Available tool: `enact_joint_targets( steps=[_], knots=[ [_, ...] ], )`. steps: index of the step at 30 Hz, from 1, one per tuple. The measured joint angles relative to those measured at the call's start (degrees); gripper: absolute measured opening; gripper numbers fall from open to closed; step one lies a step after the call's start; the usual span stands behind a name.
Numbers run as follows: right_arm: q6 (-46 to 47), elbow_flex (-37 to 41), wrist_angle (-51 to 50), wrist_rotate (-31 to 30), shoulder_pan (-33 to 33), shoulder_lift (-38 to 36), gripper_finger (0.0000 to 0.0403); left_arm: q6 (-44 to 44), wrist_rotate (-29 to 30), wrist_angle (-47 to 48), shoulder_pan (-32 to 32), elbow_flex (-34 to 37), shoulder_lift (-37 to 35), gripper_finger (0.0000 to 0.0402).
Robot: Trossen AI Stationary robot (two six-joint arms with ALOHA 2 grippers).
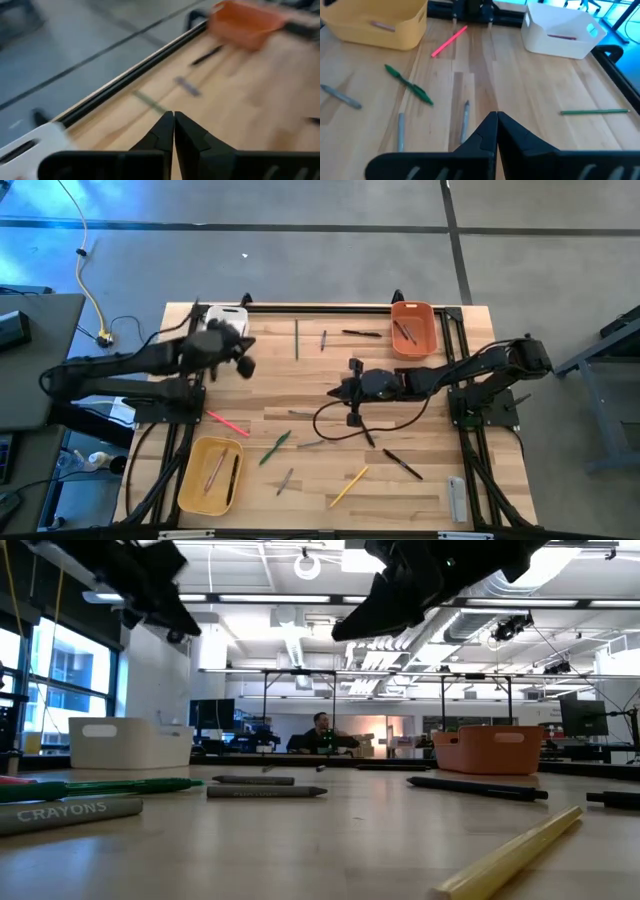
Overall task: Sort crayons/erasers/pens/pencils in bins
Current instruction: Put the top gray crayon into the orange bin
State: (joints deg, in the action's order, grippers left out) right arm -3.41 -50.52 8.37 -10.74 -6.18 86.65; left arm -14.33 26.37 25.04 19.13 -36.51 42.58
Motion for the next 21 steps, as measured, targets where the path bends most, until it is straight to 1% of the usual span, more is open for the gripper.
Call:
enact_joint_targets(
  steps=[7, 11, 16, 18, 21],
  knots=[
    [0.6, -0.1, 4.5, 2.3, 0.6, 2.7, 0.0000, 3.9, 3.9, -9.0, -14.6, 11.4, -14.8, 0.0001],
    [2.1, -0.1, 7.1, 2.3, 0.8, 4.6, 0.0000, 6.7, 4.5, -15.1, -20.7, 16.5, -20.9, 0.0000],
    [3.6, 0.0, 8.7, 2.3, 0.9, 5.1, 0.0000, 8.8, 3.0, -19.2, -24.9, 21.3, -25.3, 0.0000],
    [3.6, 0.0, 10.2, 2.3, 1.0, 5.5, 0.0000, 9.9, 2.9, -21.2, -25.8, 23.1, -26.7, 0.0000],
    [3.5, 0.0, 9.9, 2.3, 1.0, 5.6, 0.0000, 11.7, 1.7, -23.6, -26.2, 25.4, -28.7, 0.0000]
  ],
)
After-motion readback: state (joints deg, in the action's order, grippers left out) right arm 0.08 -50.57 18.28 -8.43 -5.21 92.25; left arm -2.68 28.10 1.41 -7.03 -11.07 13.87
